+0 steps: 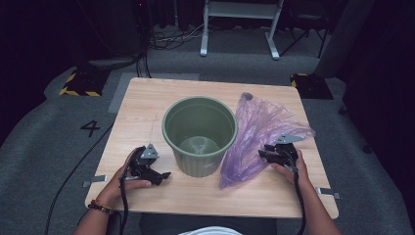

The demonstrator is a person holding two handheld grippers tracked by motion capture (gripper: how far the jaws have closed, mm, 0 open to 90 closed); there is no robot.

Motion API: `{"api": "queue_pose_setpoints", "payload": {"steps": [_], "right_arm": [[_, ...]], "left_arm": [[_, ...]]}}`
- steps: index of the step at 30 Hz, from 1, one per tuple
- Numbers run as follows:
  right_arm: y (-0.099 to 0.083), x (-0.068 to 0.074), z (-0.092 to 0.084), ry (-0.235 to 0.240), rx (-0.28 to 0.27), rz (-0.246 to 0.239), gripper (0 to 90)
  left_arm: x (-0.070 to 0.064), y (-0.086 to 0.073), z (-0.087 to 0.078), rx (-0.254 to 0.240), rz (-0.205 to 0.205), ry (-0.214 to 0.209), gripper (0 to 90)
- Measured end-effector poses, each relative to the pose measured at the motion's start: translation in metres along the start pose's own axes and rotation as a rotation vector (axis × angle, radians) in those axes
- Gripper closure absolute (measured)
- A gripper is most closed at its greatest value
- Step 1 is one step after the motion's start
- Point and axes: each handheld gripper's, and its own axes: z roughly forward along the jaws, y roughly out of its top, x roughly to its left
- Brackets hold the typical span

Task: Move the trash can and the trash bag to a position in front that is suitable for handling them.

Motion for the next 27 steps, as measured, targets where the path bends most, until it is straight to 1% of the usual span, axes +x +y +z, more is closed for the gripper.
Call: {"api": "queue_pose_setpoints", "payload": {"steps": [3, 4, 5, 6, 7, 12, 13, 17, 23, 25, 27], "right_arm": [[0.0009, 0.0016, 0.001, 0.005, -0.004, 0.006, 74.0], [0.0009, 0.0016, 0.001, 0.005, -0.004, 0.006, 74.0], [0.0013, 0.0016, 0.0012, -0.002, -0.004, 0.007, 79.3], [0.0013, 0.0016, 0.0012, -0.002, -0.004, 0.007, 79.3], [0.0011, 0.0014, 0.0015, -0.003, -0.007, 0.008, 81.7], [0.0005, 0.0001, 0.0012, 0.004, -0.011, 0.02, 87.9], [0.0007, 0.0007, 0.0006, 0.009, -0.012, 0.014, 89.4], [0.0015, 0.0016, -0.0012, 0.012, -0.025, 0.008, 90.0], [0.0017, -0.001, -0.0051, 0.023, -0.057, 0.024, 90.0], [0.0017, -0.002, -0.0057, 0.017, -0.06, 0.023, 90.0], [0.0017, -0.0025, -0.0065, 0.022, -0.068, 0.03, 90.0]], "left_arm": [[0.0, 0.0, 0.0, 0.0, 0.0, 0.0, 0.3], [0.0, 0.0, 0.0, 0.0, 0.0, 0.0, 0.3], [0.0001, 0.0, 0.0, 0.0, 0.0, 0.0, 0.3], [0.0001, 0.0, 0.0, 0.0, 0.0, 0.0, 0.3], [0.0001, 0.0, 0.0, 0.0, 0.0, 0.0, 0.3], [0.0002, 0.0001, -0.0001, 0.001, 0.0, -0.001, 0.2], [0.0002, 0.0001, -0.0001, 0.001, 0.0, -0.002, 0.2], [0.0005, 0.0002, 0.0001, 0.001, 0.003, -0.003, 0.2], [0.0006, 0.0004, 0.0001, 0.002, 0.003, -0.005, 0.2], [0.0007, 0.0004, 0.0001, 0.002, 0.004, -0.006, 0.2], [0.0007, 0.0004, 0.0002, 0.002, 0.004, -0.006, 0.2]]}}
